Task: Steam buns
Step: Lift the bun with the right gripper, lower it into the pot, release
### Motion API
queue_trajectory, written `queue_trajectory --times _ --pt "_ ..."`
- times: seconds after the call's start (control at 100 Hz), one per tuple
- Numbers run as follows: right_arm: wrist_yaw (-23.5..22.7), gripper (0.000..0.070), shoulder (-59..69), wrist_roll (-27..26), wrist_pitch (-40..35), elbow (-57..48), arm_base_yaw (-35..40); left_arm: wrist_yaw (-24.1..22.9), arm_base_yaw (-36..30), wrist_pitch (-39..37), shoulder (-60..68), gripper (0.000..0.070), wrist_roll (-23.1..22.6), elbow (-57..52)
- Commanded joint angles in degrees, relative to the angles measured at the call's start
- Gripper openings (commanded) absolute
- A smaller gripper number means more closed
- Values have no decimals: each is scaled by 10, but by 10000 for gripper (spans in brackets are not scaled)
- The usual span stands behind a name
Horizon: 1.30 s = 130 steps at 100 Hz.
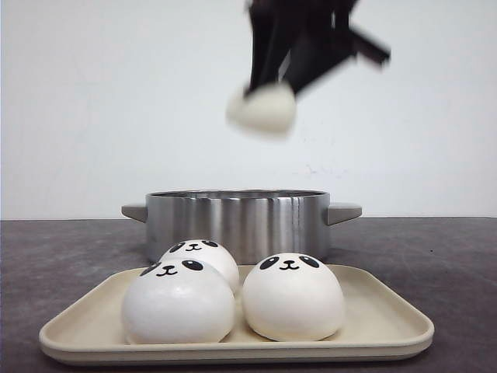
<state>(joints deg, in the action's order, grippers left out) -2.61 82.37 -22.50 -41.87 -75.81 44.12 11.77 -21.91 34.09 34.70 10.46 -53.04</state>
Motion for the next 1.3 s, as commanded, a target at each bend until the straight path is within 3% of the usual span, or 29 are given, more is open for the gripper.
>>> queue_trajectory --times 0.0,0.06,0.31,0.65,0.95,1.01,1.15,1.19,1.29 --pt "51 6 9 39 10 -34 -1 -7 -4 -7 2 514 -4 -6" --pt "73 6 16 68 13 -64 -13 -9 -5 -7 2 514 -4 -6" --pt "69 6 129 120 20 -181 -73 -9 -5 -7 2 514 -4 -6" --pt "71 6 294 133 92 -221 -126 -9 -5 16 2 514 -5 -6" --pt "52 12 367 134 133 -221 -140 -10 -5 28 5 514 -5 -6" --pt "52 84 372 134 131 -221 -140 -10 -5 28 5 514 -5 -6" --pt "52 441 375 134 131 -221 -140 -10 -5 29 5 514 -2 -6" --pt "52 474 375 134 130 -221 -140 -10 -5 29 5 514 -2 -6" --pt "52 475 375 133 130 -221 -140 -10 -5 30 5 514 -2 -6"
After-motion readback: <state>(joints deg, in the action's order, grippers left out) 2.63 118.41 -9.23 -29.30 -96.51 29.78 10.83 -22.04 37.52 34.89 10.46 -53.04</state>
